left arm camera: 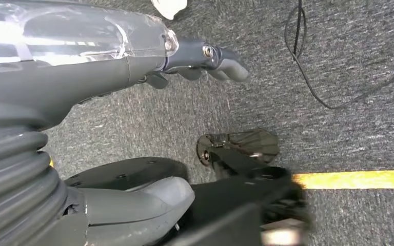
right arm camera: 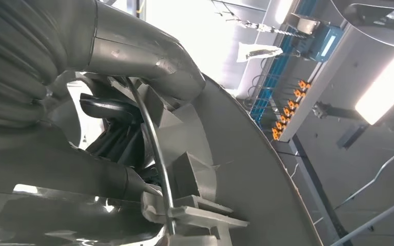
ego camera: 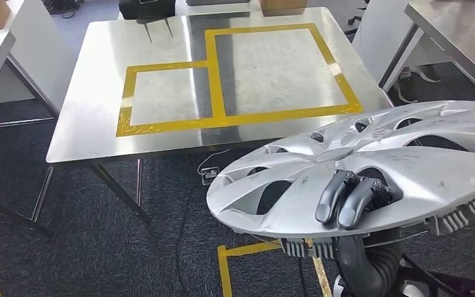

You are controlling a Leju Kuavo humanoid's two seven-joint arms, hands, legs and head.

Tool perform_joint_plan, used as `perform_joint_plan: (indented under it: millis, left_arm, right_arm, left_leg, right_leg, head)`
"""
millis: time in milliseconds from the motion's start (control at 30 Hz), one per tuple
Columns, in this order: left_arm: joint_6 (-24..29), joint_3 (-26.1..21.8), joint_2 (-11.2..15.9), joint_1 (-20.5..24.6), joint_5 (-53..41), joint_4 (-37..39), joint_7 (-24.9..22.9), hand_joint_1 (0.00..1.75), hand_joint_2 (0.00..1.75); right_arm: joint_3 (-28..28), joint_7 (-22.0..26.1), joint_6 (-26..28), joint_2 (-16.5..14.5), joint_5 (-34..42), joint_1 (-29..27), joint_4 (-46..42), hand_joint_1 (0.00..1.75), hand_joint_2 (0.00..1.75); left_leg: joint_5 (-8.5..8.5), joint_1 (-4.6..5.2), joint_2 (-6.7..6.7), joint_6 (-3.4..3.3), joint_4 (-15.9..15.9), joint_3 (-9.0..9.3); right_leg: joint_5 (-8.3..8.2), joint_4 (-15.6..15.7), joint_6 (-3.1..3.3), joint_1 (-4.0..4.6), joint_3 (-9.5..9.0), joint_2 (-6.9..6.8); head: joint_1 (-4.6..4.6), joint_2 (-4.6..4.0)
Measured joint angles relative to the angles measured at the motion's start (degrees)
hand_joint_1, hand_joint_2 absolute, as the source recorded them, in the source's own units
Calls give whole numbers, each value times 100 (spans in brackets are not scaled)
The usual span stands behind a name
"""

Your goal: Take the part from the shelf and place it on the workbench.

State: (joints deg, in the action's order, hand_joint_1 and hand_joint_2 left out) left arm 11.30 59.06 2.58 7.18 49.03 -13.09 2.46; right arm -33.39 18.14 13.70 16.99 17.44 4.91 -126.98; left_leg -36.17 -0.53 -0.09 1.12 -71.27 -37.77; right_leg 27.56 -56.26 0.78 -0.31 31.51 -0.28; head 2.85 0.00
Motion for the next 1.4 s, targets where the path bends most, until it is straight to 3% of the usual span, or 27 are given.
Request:
perform_joint_plan:
  millis: [33, 67, 133, 200, 233, 367, 433, 500, 533, 567, 600, 667, 700, 733, 800, 900, 933, 1000, 1033, 1067, 1100, 1133, 1200, 1267, 1400]
  left_arm:
    - [0, 0, 1, -7, 0, 0, -2, 0, 175]
    - [0, 0, 3, -12, 0, 0, -3, 0, 175]
    - [0, 0, 9, -17, 0, 0, -5, 0, 175]
    - [0, 0, 15, -11, 0, 0, -7, 0, 175]
    - [0, 0, 15, -10, 0, 0, -7, 0, 175]
    - [1, 0, 22, -12, 0, 0, -7, 0, 175]
    - [2, 0, 22, -7, 0, 0, -6, 0, 175]
    - [1, 1, 18, -6, 0, 0, -5, 0, 175]
    - [1, 1, 16, -10, 0, 0, -5, 0, 175]
    - [0, 2, 16, -14, 0, 0, -5, 0, 175]
    - [0, 2, 15, -16, 0, 0, -5, 0, 175]
    - [0, 2, 12, -16, -1, 1, -5, 0, 175]
    - [0, 2, 10, -10, -1, 1, -5, 0, 175]
    - [0, 2, 8, -5, -2, 1, -5, 0, 175]
    - [0, 2, 7, 3, -3, 0, -4, 0, 175]
    - [0, 2, 10, 9, -13, -1, 1, 0, 175]
    - [0, 2, 11, 13, -16, -1, 4, 0, 175]
    - [0, 2, 12, 5, -17, -2, 7, 0, 175]
    - [0, 2, 13, -5, -17, -1, 6, 0, 175]
    - [0, 2, 13, -15, -17, -1, 5, 0, 175]
    - [0, 2, 13, -21, -17, 0, 4, 0, 175]
    - [0, 2, 13, -23, -17, 0, 3, 0, 175]
    - [0, 2, 20, -22, -17, -1, 3, 0, 175]
    - [0, 3, 27, -17, -18, -2, 3, 0, 175]
    - [1, 3, 34, -19, -18, 1, 5, 0, 175]
  right_arm:
    - [-1, 1, 0, 0, 1, -3, 1, 175, 175]
    - [-1, 1, 0, 0, 1, -5, 2, 175, 175]
    - [-1, 1, 0, -1, 1, -5, 2, 175, 175]
    - [-1, 1, 0, -1, 0, -2, 2, 175, 175]
    - [-1, 1, 0, -1, 0, 0, 2, 175, 175]
    - [2, 3, 2, -1, 1, 5, -3, 175, 175]
    - [4, 5, 0, 0, 1, 7, -2, 175, 175]
    - [5, 7, 0, -1, 1, 3, 7, 175, 175]
    - [5, 7, 1, -1, 1, -1, 13, 175, 175]
    - [5, 7, 2, -1, 1, -2, 19, 175, 175]
    - [5, 7, 2, -1, 1, -3, 23, 175, 175]
    - [5, 7, 2, 0, 1, -4, 26, 175, 175]
    - [5, 7, 2, 0, 1, -1, 27, 175, 175]
    - [5, 7, 2, 0, 1, 2, 28, 175, 175]
    - [6, 7, 2, -1, 1, 4, 30, 175, 175]
    - [9, 9, 2, -1, 1, 9, 29, 175, 175]
    - [9, 10, 2, -2, 1, 14, 29, 175, 175]
    - [7, 11, 2, -2, 1, 18, 31, 175, 175]
    - [6, 11, 2, -1, 1, 14, 32, 175, 175]
    - [5, 11, 2, -1, 1, 10, 32, 175, 175]
    - [4, 11, 2, -1, 1, 8, 32, 175, 175]
    - [4, 11, 2, -1, 1, 8, 32, 175, 175]
    - [5, 11, 2, -1, 1, 10, 33, 175, 175]
    - [7, 11, 1, 0, 1, 15, 33, 175, 175]
    - [10, 12, 1, -1, 1, 24, 25, 175, 175]
  left_leg:
    - [9, -1, 0, 12, -205, -171]
    - [135, -1, 2, 17, -202, -238]
    - [627, 1, 10, -1, 388, -60]
    - [899, 16, 22, -57, 1005, 216]
    - [915, 27, 25, -90, 1154, 287]
    - [852, 21, 15, -218, 1265, 367]
    - [834, 0, 20, -272, 1307, 432]
    - [787, 2, 29, -299, 1311, 480]
    - [759, 3, 30, -300, 1310, 507]
    - [727, 4, 29, -294, 1309, 544]
    - [692, 5, 25, -285, 1309, 593]
    - [612, 7, 14, -256, 1314, 701]
    - [574, 14, 6, -231, 1314, 738]
    - [547, 18, 1, -204, 1316, 752]
    - [517, 19, 0, -138, 1331, 763]
    - [391, 8, 12, -42, 1203, 745]
    - [283, 4, 10, -20, 973, 633]
    - [37, -1, 5, 8, 248, 200]
    - [-14, -2, 4, 16, -53, -17]
    - [43, -1, 4, 18, -188, -161]
    - [215, 0, 5, 12, -108, -197]
    - [474, 2, 7, -4, 165, -131]
    - [875, 18, 14, -64, 812, 121]
    - [907, 44, 21, -135, 1139, 280]
    - [820, 21, 13, -250, 1279, 401]
  right_leg:
    - [27, -6, 3, 0, -23, 0]
    - [60, -14, -2, 0, -55, 4]
    - [143, -32, -27, 0, -145, 11]
    - [226, -54, -82, 17, -202, 20]
    - [254, -60, -113, 23, -211, 23]
    - [347, -113, -235, 9, -214, 28]
    - [558, -569, -306, -15, 9, 29]
    - [801, -1308, -356, -36, 454, 28]
    - [825, -1565, -367, -40, 646, 28]
    - [743, -1641, -367, -42, 754, 28]
    - [552, -1512, -356, -41, 758, 28]
    - [55, -847, -303, -32, 529, 30]
    - [-96, -524, -266, -19, 396, 31]
    - [-147, -309, -228, -4, 304, 29]
    - [-87, -167, -160, 26, 242, 26]
    - [-65, -47, -63, 2, 128, 18]
    - [-58, -13, -35, -8, 80, 11]
    - [-11, 1, 7, 0, 21, 3]
    - [20, -4, 17, 3, -5, 4]
    - [59, -13, 19, 6, -40, 8]
    - [101, -23, 14, 9, -85, 13]
    - [150, -33, 4, 12, -142, 18]
    - [253, -51, -36, 22, -240, 25]
    - [318, -62, -98, 32, -273, 33]
    - [454, -165, -228, 30, -260, 21]
  head:
    - [-24, 0]
    - [-43, 0]
    - [-72, 0]
    - [-106, 0]
    - [-115, 0]
    - [-102, 0]
    - [-44, 0]
    - [25, 0]
    - [51, 0]
    - [75, 0]
    - [96, 0]
    - [138, 0]
    - [149, 0]
    - [161, 0]
    - [157, 0]
    - [119, 0]
    - [84, 0]
    - [-2, 0]
    - [-28, 0]
    - [-46, 0]
    - [-58, 0]
    - [-71, 0]
    - [-103, 0]
    - [-125, 0]
    - [-109, -1]
